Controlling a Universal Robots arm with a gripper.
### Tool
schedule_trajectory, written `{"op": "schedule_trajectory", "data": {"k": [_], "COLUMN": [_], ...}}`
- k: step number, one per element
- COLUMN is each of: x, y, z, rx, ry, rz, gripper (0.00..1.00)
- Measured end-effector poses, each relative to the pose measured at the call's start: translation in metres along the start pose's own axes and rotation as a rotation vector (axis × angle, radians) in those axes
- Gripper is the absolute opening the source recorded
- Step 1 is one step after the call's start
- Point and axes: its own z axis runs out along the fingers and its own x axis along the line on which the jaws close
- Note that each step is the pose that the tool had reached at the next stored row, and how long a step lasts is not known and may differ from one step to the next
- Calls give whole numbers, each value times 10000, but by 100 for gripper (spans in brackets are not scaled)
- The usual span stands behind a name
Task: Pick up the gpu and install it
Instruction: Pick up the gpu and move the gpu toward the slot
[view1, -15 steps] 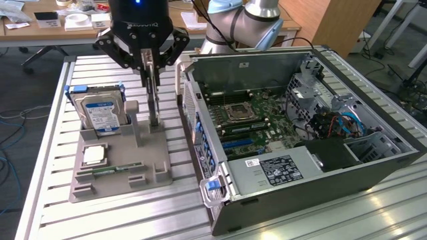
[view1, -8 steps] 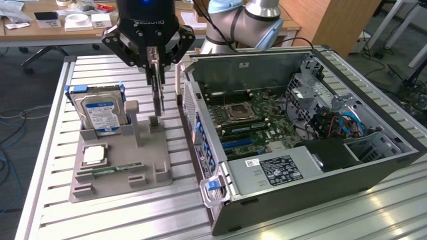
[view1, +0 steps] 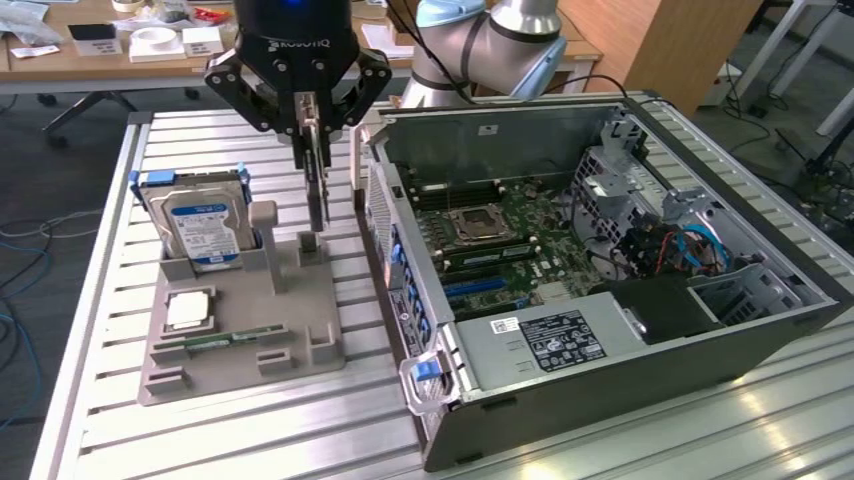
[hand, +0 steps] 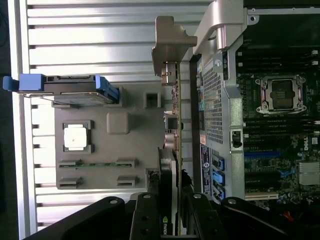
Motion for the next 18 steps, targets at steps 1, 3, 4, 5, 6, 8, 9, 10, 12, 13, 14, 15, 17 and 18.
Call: {"op": "schedule_trajectory", "data": {"k": [1, 3, 4, 5, 6, 8, 9, 10, 12, 13, 14, 15, 17, 18], "x": [0, 0, -1, -6, -15, -39, -54, -72, -107, -151, -192, -263, -325, -344], "y": [0, 0, 0, 0, 1, 2, 3, 5, 7, 9, 12, 16, 20, 21], "z": [0, 0, 0, -1, -1, 1, 1, 2, 3, 4, 5, 6, 8, 9], "rx": [0, 0, 0, 1, 1, 0, 0, 0, 0, 0, 0, 0, 0, 0], "ry": [0, 0, 0, 2, 2, 1, 0, 0, 0, 0, 1, 1, 1, 0], "rz": [1, 0, 0, -1, -2, 1, 0, 1, 0, 0, 0, 1, 0, 0], "gripper": [27, 27, 27, 27, 27, 27, 27, 27, 27, 27, 27, 27, 27, 27]}}
